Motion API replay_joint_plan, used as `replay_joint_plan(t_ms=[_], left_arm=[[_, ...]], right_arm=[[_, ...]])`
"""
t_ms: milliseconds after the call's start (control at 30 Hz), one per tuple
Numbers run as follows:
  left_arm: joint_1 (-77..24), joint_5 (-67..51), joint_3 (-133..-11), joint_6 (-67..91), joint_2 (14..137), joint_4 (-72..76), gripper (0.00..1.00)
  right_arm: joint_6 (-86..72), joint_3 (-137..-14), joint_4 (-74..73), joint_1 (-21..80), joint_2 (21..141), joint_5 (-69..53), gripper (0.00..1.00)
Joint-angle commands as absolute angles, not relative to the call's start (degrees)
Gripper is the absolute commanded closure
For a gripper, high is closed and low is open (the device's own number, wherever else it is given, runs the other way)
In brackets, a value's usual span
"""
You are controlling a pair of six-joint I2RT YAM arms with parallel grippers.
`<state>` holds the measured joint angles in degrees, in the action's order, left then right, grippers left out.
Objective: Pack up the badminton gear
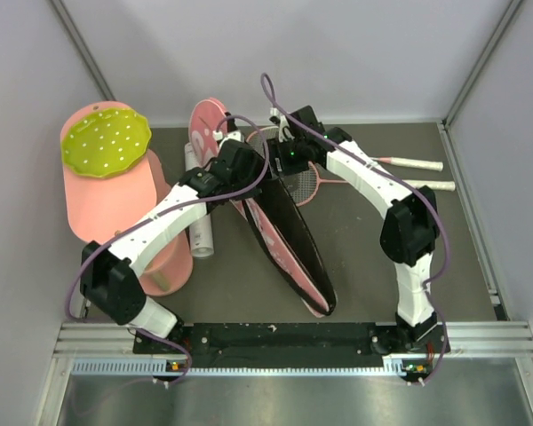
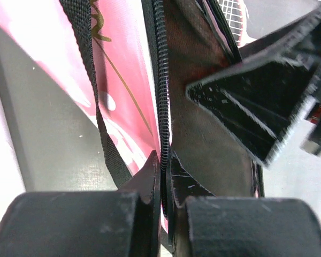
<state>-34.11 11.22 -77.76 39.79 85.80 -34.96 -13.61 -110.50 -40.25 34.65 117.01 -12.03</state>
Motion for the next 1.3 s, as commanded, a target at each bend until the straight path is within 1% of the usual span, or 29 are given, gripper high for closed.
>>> replay_joint_plan(t_ms=[0,33,133,233,300,333,367,400,433,467,533,567,667,767,833,933,1000,1167,1267], left_arm=[[-33.0,12.5,-80.2,38.2,87.0,-34.4,1.00],[-32.9,12.4,-80.0,38.0,87.3,-33.8,1.00],[-32.7,11.9,-79.5,37.2,87.7,-32.9,1.00],[-32.6,11.4,-79.4,37.3,88.3,-32.5,1.00],[-32.5,10.5,-79.6,37.4,88.7,-32.5,1.00],[-32.6,10.2,-79.8,37.5,88.9,-32.5,1.00],[-32.6,9.5,-79.8,37.6,89.0,-32.6,1.00],[-32.6,9.4,-79.8,37.9,89.1,-32.7,1.00],[-32.6,9.1,-79.8,38.0,89.2,-32.7,1.00],[-32.6,7.8,-79.8,38.1,89.2,-32.7,1.00],[-32.6,6.9,-79.7,38.2,89.6,-32.7,1.00],[-32.5,6.6,-79.7,38.4,89.6,-32.8,1.00],[-32.6,6.4,-79.1,40.1,89.2,-33.4,1.00],[-32.6,6.1,-77.2,41.2,88.3,-32.3,1.00],[-32.6,5.9,-76.6,41.3,88.0,-31.7,1.00],[-32.6,5.6,-76.6,40.8,88.1,-31.5,1.00],[-32.5,5.3,-76.4,40.2,87.9,-31.2,1.00],[-32.6,4.0,-75.9,39.6,88.3,-30.7,1.00],[-32.6,3.4,-75.8,39.4,89.1,-30.6,1.00]], right_arm=[[-10.8,-114.0,-41.0,35.2,109.7,-18.3,0.29],[-10.5,-113.6,-41.0,35.0,108.1,-18.7,0.25],[-7.3,-112.9,-40.5,34.6,101.2,-19.6,0.20],[-5.1,-111.5,-38.5,32.7,96.3,-18.8,0.17],[-4.9,-110.2,-37.2,28.8,95.2,-16.4,0.17],[-5.1,-108.0,-35.1,27.3,95.0,-13.0,0.17],[-4.8,-106.0,-32.5,23.8,94.6,-12.7,0.17],[-4.1,-103.1,-29.2,22.1,93.0,-13.9,0.18],[-3.2,-95.7,-20.6,20.3,92.0,-17.9,0.17],[1.6,-92.6,-17.8,17.6,91.6,-20.0,0.17],[6.5,-90.4,-17.0,15.6,93.1,-21.4,0.17],[10.3,-90.9,-19.1,13.5,94.1,-22.5,0.18],[17.0,-95.6,-27.0,11.5,100.2,-27.6,0.19],[21.9,-98.2,-30.7,9.9,105.1,-31.1,0.23],[24.6,-99.7,-33.2,9.3,108.7,-30.5,0.24],[34.1,-103.3,-41.8,9.0,112.8,-31.8,0.30],[36.3,-105.4,-45.5,9.1,116.4,-29.6,0.32],[39.9,-105.4,-46.5,9.0,120.3,-25.7,0.34],[40.8,-105.6,-46.4,9.1,122.8,-23.5,0.37]])
